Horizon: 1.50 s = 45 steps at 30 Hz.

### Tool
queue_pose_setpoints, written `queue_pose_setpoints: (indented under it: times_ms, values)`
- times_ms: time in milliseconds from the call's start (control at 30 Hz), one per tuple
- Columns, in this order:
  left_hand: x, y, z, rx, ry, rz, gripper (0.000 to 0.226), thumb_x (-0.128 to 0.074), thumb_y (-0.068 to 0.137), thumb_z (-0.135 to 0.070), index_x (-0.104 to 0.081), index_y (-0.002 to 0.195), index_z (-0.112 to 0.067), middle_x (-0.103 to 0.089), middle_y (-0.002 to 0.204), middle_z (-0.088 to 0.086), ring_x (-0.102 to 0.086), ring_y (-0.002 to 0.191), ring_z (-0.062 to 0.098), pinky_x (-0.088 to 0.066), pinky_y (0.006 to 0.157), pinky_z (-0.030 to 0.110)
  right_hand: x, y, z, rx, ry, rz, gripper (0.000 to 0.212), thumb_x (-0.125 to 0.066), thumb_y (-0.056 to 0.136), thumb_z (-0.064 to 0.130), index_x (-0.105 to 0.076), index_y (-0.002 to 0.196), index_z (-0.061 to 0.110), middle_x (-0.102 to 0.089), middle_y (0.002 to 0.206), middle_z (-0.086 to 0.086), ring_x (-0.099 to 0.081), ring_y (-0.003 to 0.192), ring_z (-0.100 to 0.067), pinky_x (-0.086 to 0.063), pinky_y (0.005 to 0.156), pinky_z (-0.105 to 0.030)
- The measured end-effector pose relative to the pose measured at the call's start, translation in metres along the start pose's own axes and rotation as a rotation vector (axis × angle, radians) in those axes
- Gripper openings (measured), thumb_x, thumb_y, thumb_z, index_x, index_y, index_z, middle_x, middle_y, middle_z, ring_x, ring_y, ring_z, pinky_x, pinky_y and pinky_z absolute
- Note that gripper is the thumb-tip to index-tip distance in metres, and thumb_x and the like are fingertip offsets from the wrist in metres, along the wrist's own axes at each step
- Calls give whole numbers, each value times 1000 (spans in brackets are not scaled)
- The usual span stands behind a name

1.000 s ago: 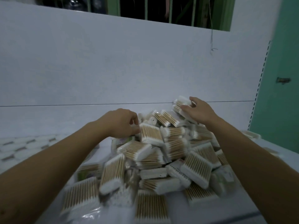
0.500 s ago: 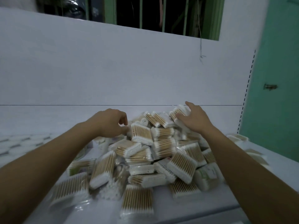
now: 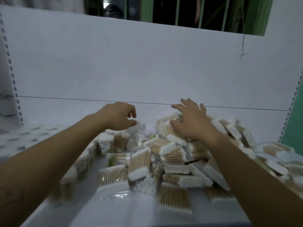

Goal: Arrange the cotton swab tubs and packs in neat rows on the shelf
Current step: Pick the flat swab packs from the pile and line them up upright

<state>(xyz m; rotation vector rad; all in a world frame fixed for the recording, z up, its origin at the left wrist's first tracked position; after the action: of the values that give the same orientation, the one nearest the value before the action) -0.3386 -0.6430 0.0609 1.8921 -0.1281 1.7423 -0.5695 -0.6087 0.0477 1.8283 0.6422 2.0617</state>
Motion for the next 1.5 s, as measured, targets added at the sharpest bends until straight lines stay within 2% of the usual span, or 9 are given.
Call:
queue_pose_setpoints:
  times_ms: [267,567,767,900,1000,1100,1233,1367,1500]
  values:
    - [-2,-29,55,78,54,126,35,-57,92,-47,-56,122,-29,-59,120,-10,-54,108,13,-45,91,31,-38,30,104,252,-44,281,57,-58,90,46,-41,143,31,-39,149,-2,-38,135,-23,-19,115,-47]
    - [-24,-35,84,39,78,355,30,-63,91,-39,-62,118,-27,-60,124,-8,-56,112,14,-45,94,30,-80,69,169,247,-84,493,56,-71,86,35,-49,133,13,-56,129,-5,-54,113,-26,-47,89,-36]
    - [-38,-23,95,14,116,374,33,-69,86,-34,-60,117,-25,-56,126,-3,-52,115,17,-44,90,30,-117,83,175,155,-40,590,70,-77,78,39,-40,131,12,-56,123,-7,-55,105,-29,-48,87,-40]
    - [-42,-15,103,12,122,392,39,-73,84,-25,-59,120,-23,-56,128,-3,-52,116,18,-46,91,31,-125,84,178,177,-68,630,60,-76,78,40,-54,125,11,-60,119,-6,-57,103,-25,-49,88,-37]
    - [-43,-7,105,12,111,402,44,-77,80,-25,-58,121,-25,-59,122,-6,-55,109,17,-49,92,35,-111,93,177,185,-100,603,59,-76,73,49,-65,117,11,-64,115,-4,-60,103,-24,-52,91,-38]
    - [-46,2,105,-25,113,378,51,-78,80,-26,-55,125,-31,-60,117,-8,-55,104,16,-50,90,36,-82,105,171,173,-100,525,49,-71,75,55,-66,92,9,-65,96,-5,-59,90,-25,-48,74,-31]
    - [-56,10,103,-90,172,374,48,-74,83,-25,-55,126,-33,-57,121,-6,-54,109,19,-48,93,37,-57,110,157,118,-61,435,64,-64,76,66,-66,108,11,-64,110,-4,-59,97,-23,-48,82,-34]
    - [-61,16,104,-94,123,394,47,-74,83,-36,-56,126,-29,-57,106,-7,-53,101,18,-48,91,37,-55,104,140,56,6,333,57,-61,73,71,-67,84,15,-67,92,-2,-60,79,-17,-46,68,-31]
    - [-63,17,104,-64,137,319,51,-68,81,-56,-58,121,-27,-55,103,-6,-53,97,18,-44,80,31,-54,92,129,41,66,310,60,-60,76,70,-70,93,14,-68,97,-1,-61,86,-17,-50,76,-33]
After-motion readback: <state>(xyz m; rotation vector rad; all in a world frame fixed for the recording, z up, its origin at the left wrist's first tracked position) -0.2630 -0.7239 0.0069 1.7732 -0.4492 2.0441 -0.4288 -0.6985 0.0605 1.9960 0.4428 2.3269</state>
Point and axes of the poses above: each hand's wrist, its own y-axis towards the middle knuckle, its own x-axis out of the back of the hand, z = x × y, the point moved 4 cm from there along y, towards the middle knuckle
